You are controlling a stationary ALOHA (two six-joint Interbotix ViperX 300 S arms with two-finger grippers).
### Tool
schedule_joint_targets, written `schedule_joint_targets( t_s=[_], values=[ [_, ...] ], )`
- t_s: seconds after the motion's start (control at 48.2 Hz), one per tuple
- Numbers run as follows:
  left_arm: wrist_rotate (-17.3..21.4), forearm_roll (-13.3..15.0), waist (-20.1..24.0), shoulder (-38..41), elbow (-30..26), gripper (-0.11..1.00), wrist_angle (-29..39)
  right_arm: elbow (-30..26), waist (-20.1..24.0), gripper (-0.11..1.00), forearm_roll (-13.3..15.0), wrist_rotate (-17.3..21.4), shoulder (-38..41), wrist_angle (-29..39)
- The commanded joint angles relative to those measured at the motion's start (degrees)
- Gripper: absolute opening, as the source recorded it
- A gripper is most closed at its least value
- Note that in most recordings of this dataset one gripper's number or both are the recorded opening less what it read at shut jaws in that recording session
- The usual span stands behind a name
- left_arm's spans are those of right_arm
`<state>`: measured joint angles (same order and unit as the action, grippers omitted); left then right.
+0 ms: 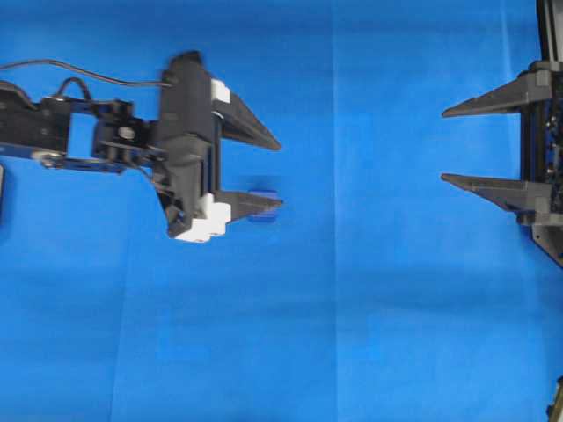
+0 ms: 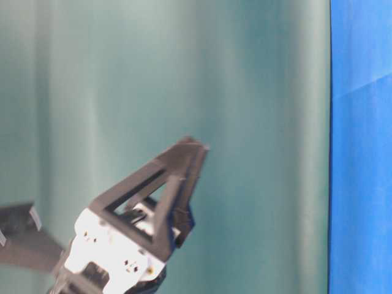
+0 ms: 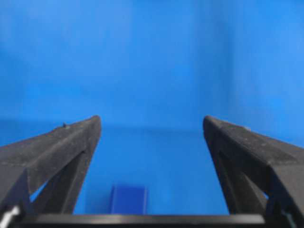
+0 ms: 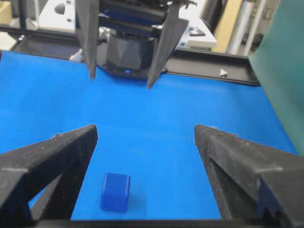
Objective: Handover the blue block to the right arm after grasping it with the left arm, then place it in the designated position.
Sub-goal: 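Move the open left gripper over the dark-blue cube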
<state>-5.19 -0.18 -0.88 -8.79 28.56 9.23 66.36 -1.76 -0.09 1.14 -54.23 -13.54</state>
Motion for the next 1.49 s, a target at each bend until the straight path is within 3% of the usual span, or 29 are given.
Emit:
schedule_joint_targets(
  t_s=[0.0,0.187,0.353,1.474],
  values=[
    [-0.3,0.0,-0.4,0.9,-5.1,0.92,7.9,-1.5,-0.1,0.96,-0.2,0.0,0.4,0.0],
    [-1.0,0.0,-0.5,4.8,-13.0,0.92,24.4,-1.5,-0.1,0.96,-0.2,0.0,0.4,0.4],
    [-0.5,-0.1,-0.7,7.9,-18.3,0.92,33.0,-1.5,-0.1,0.96,-0.2,0.0,0.4,0.4],
    [-0.3,-0.4,-0.4,8.3,-19.1,0.92,33.4,-1.5,-0.1,0.96,-0.2,0.1,1.1,0.4]
  ],
)
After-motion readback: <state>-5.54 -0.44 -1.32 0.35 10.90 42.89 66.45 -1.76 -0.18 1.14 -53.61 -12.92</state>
